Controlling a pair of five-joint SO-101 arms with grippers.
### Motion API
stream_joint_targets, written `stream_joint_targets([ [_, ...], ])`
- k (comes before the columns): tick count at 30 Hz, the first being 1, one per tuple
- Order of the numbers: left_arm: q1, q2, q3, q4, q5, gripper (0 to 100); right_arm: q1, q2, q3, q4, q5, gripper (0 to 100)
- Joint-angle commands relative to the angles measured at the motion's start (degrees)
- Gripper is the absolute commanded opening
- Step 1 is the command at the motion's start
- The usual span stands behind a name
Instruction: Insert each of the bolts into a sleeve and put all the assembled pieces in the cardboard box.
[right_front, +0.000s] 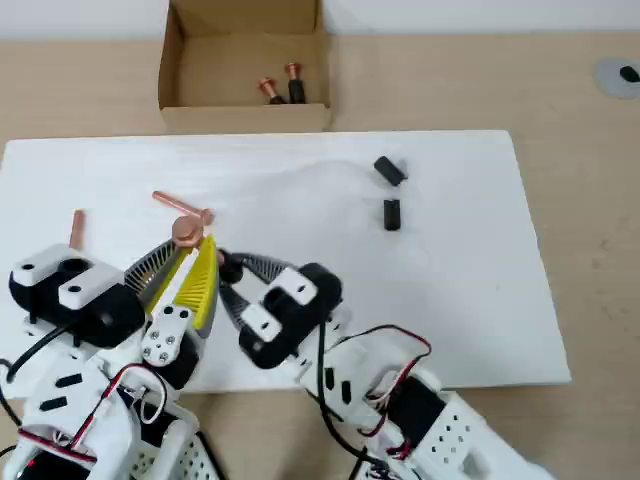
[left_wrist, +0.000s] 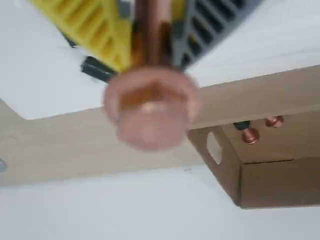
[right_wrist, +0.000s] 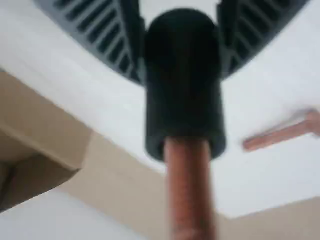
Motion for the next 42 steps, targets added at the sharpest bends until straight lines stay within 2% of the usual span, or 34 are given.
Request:
stream_joint_targets([
  [1,-0.18,-0.31,0.09,-0.88,-0.35,1,2.59,-1.19,-5.93,-1.23,0.00,0.9],
  [10,5.10,-0.31,2.11,-1.32,1.05,1,2.33,-1.19,-5.76,-1.14,-2.64,0.9],
  [21,5.54,-0.31,2.55,-1.49,0.79,1,1.80,-1.45,-5.93,-1.23,-2.46,0.9],
  [28,5.54,-0.31,10.29,-10.11,0.70,1,0.31,-1.63,-6.20,-1.49,-2.46,0.9],
  [37,5.10,-0.31,12.48,-11.60,0.70,1,0.48,-1.63,-6.02,-1.49,-2.37,0.9],
  [42,5.10,-0.31,11.25,-11.08,-0.70,11,2.59,-1.36,-6.02,-1.67,-2.37,0.9],
])
